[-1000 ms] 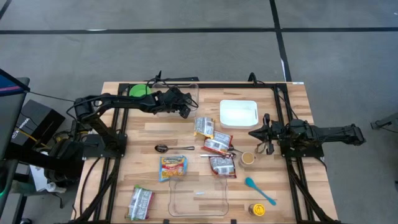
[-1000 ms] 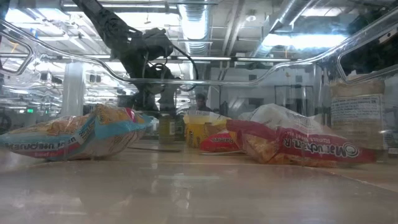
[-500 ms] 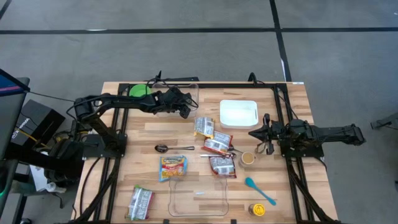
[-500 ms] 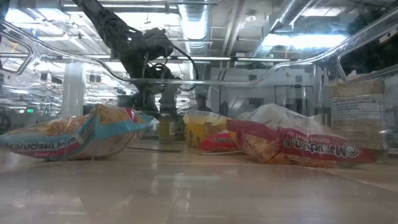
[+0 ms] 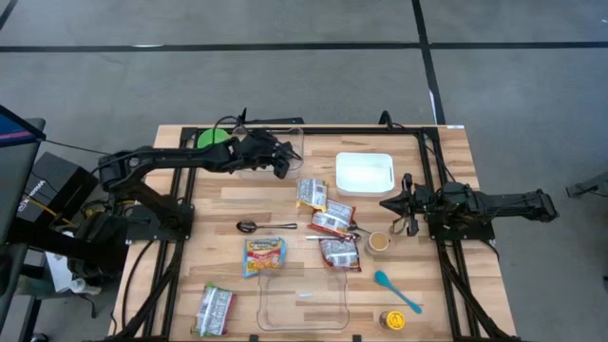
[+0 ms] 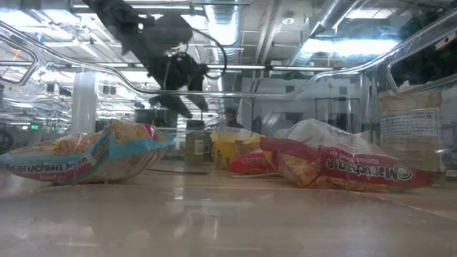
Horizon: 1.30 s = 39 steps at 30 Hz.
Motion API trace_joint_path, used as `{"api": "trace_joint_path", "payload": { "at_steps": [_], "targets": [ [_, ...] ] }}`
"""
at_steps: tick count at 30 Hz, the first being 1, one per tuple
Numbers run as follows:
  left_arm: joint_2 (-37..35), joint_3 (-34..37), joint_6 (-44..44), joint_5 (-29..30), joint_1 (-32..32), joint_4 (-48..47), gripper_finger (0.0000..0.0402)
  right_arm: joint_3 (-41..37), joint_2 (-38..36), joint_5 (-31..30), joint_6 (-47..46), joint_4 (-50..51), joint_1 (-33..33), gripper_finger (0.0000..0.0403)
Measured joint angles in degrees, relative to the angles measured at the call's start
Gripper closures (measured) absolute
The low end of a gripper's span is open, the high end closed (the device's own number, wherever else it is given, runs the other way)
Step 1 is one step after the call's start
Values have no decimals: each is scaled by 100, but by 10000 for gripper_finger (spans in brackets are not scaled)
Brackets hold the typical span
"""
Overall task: Pick & Place Food Item
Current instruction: Put the left black spoon into the white bin
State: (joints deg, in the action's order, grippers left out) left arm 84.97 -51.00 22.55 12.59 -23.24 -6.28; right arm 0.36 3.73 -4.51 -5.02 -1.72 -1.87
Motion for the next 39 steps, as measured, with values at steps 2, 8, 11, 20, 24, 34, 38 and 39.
{"api": "trace_joint_path", "payload": {
  "at_steps": [2,8,11,20,24,34,38,39],
  "targets": [
    [-187,-2,-3,-1,15,30,121,1,1,1,0,0,0,403],
    [-801,0,-3,-10,17,-221,121,2,2,0,0,0,-1,403],
    [-1106,0,-3,-189,25,-426,121,2,0,0,0,0,0,403],
    [-2033,401,-21,-902,509,-639,121,2,2,1,0,0,-1,403],
    [-2451,680,-294,-1072,898,-630,121,2,1,0,0,0,0,403],
    [-3061,1379,-1630,-1146,2054,-601,121,2,1,0,0,0,0,403],
    [-3064,1657,-1915,-1120,2370,-372,121,1,1,1,0,0,-1,403],
    [-3064,1710,-1913,-1107,2430,-310,121,1,2,1,0,0,-2,403]
  ]
}}
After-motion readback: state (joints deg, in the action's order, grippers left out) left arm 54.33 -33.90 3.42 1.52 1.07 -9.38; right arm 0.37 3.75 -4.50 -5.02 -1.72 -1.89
